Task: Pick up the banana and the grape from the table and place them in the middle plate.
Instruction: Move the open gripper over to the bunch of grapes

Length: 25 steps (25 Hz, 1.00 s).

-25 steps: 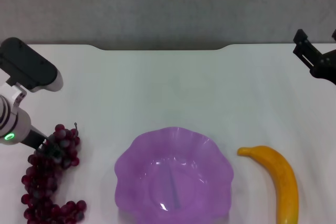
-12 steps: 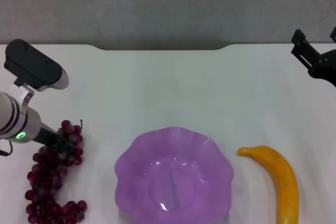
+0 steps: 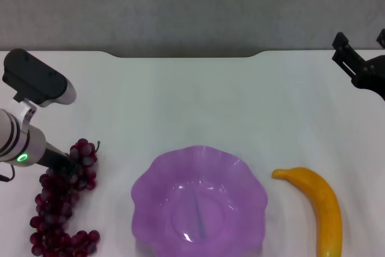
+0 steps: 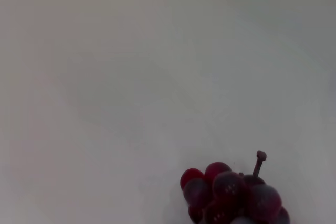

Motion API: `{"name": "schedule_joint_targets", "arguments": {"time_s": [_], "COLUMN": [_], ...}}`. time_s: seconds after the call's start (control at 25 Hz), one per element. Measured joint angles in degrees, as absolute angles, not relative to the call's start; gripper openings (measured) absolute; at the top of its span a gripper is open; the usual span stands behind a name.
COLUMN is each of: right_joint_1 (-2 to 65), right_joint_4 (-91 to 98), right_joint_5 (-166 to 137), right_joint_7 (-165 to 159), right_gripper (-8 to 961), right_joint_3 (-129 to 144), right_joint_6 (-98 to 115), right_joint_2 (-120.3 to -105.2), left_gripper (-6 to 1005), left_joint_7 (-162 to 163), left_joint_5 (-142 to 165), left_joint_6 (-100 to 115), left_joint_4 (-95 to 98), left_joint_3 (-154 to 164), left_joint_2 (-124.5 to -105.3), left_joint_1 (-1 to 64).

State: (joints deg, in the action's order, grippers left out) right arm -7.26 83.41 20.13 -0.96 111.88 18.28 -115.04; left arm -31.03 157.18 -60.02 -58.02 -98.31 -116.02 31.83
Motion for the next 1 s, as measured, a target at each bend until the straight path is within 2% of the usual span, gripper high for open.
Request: {"name": "schedule_joint_targets", "arguments": {"time_s": [0.2,0.56,1.0], "right_joint_1": [-7.1,-7.1,-7.1], "right_joint_4": [83.2,82.9,82.9], "right_joint_5": [20.1,20.1,20.1], "right_joint_7": [-1.0,-1.0,-1.0], "right_gripper": [850,851,851], "right_joint_3": [111.9,111.9,111.9], "right_joint_6": [18.3,18.3,17.8], "right_joint_2": [-115.05,-115.05,-115.05], "left_gripper": [31,68,112], "left_joint_7": [-31.1,-30.8,-30.4], "left_joint_5": [157.1,157.4,157.8], "left_joint_6": [-59.8,-60.8,-66.5], "left_joint_4": [-57.6,-60.4,-74.5], "left_joint_3": [-98.7,-98.7,-99.3], "left_joint_2": [-116.04,-116.03,-115.97], "left_joint_1": [32.0,31.0,25.8]}}
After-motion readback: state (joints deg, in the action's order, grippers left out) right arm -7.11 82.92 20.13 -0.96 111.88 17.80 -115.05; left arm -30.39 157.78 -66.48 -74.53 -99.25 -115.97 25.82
